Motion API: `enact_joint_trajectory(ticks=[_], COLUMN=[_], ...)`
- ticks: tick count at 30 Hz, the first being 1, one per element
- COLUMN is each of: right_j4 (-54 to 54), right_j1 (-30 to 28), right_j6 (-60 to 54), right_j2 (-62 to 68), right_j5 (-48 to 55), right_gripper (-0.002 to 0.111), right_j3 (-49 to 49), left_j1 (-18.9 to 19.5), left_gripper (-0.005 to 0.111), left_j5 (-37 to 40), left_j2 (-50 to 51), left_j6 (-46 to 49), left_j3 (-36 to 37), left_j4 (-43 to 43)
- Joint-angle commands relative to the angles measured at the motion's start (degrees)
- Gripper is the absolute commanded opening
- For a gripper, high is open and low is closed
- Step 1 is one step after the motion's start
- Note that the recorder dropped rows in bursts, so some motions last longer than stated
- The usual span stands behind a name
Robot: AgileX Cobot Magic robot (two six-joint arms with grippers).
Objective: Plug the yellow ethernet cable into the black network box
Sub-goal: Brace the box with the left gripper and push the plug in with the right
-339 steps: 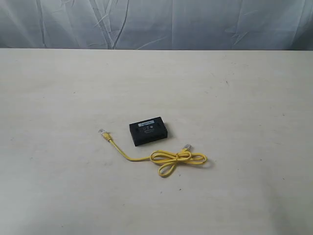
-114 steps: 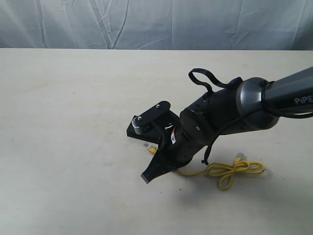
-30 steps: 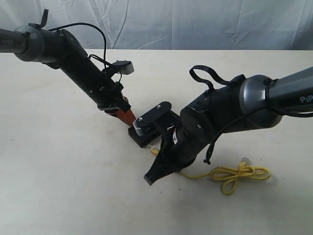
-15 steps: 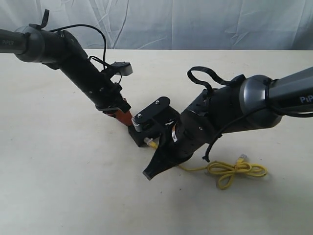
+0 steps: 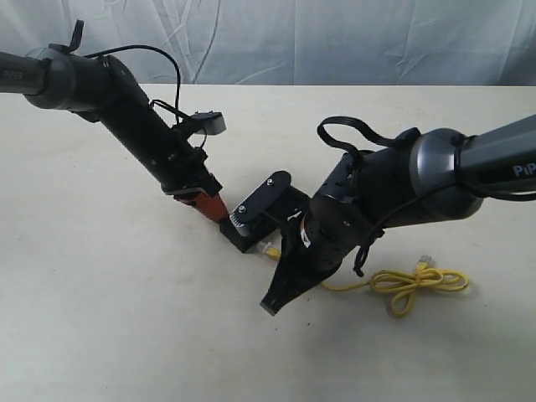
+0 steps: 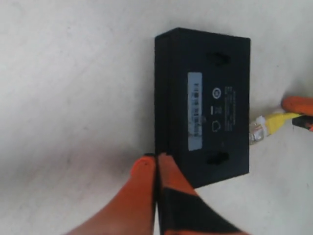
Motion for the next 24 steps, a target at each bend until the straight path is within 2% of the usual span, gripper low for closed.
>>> enact_joint_trajectory(ticks=[1, 7, 11, 16, 24], right_j4=[-3.5, -11.7, -11.9, -11.9, -11.4], right_j1=[0.0, 0.0, 0.0, 0.0, 0.0], right_j6=[0.9, 7.1, 7.2, 7.2, 7.3], right_j2=[-0.2, -0.2, -0.2, 0.1, 1.1], right_j5=[-0.1, -0.3, -0.5, -1.1, -3.4], right_gripper=[-0.001, -0.001, -0.001, -0.001, -0.001], right_j3=[0.0, 0.0, 0.0, 0.0, 0.0], left_j1=[0.1, 0.1, 0.0, 0.0, -0.1], left_gripper=[0.0, 0.0, 0.0, 0.0, 0.0], left_j5=[-0.4, -4.3, -5.1, -3.0, -2.9], left_j2=[-2.3, -3.5, -1.2, 0.6, 0.6], left_j6=[-4.6, -7.1, -5.8, 0.0, 0.0], left_j3=[0.1, -0.3, -0.3, -0.3, 0.1], left_j4=[1.2, 3.7, 2.2, -4.9, -4.0])
